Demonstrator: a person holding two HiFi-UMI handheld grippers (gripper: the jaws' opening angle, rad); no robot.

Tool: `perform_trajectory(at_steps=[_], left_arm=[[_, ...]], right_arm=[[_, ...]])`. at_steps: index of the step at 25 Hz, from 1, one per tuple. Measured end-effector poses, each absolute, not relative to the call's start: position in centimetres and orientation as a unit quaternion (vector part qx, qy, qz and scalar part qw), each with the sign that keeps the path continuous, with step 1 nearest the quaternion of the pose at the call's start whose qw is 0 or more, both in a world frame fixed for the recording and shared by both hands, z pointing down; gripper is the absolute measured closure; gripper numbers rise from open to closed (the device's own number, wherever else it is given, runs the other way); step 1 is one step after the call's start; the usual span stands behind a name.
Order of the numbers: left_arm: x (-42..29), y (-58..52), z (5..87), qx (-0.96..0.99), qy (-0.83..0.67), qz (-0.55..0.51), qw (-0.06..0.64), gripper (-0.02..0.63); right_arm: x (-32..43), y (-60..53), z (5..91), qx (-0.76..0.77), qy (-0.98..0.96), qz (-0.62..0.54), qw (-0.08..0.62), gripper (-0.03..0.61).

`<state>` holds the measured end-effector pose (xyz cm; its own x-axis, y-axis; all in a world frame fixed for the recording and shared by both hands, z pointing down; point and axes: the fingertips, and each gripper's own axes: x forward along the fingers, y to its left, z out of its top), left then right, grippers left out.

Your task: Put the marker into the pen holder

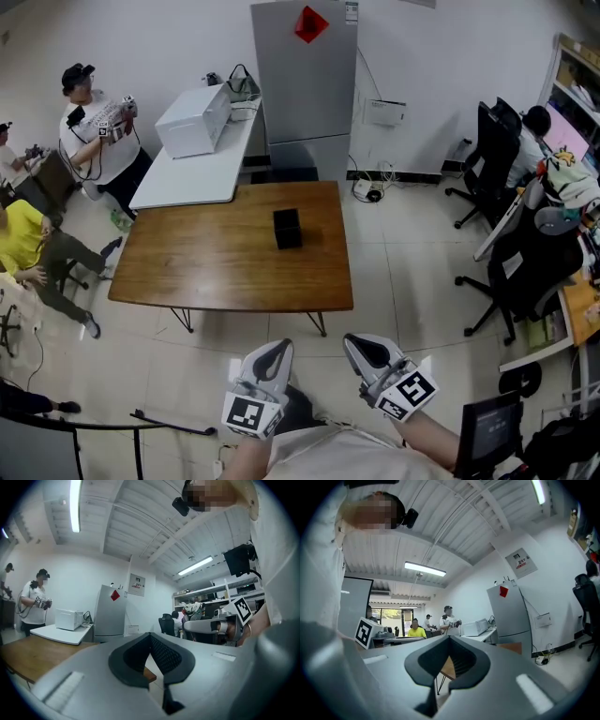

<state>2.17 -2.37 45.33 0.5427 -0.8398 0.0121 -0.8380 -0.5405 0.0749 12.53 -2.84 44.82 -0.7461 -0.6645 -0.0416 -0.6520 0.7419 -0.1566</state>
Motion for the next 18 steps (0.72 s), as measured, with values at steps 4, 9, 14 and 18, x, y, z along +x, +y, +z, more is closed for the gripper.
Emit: perform_trajectory(at_steps=[4,9,14,18], left_arm=[[2.1,-1.2,45.2,0.877,-0.479,-0.014,0.034,0.598],[1.4,-1.1,44.4,0.880,-0.473,-0.017,0.033,0.598],[1.3,-1.7,43.9,0.888,-0.459,-0.022,0.022,0.598],[0.7,-1.9,43.8,0.891,-0.453,-0.020,0.023,0.598]], right_arm=[[12.3,-1.7,44.7,-0.350,0.933,-0.064,0.045,0.577],[11.6,-1.4,44.2,-0.357,0.931,-0.058,0.043,0.577],[11.2,-2.0,43.5,-0.369,0.927,-0.052,0.039,0.577],[10.4,-2.4,43.9,-0.378,0.924,-0.055,0.034,0.577]])
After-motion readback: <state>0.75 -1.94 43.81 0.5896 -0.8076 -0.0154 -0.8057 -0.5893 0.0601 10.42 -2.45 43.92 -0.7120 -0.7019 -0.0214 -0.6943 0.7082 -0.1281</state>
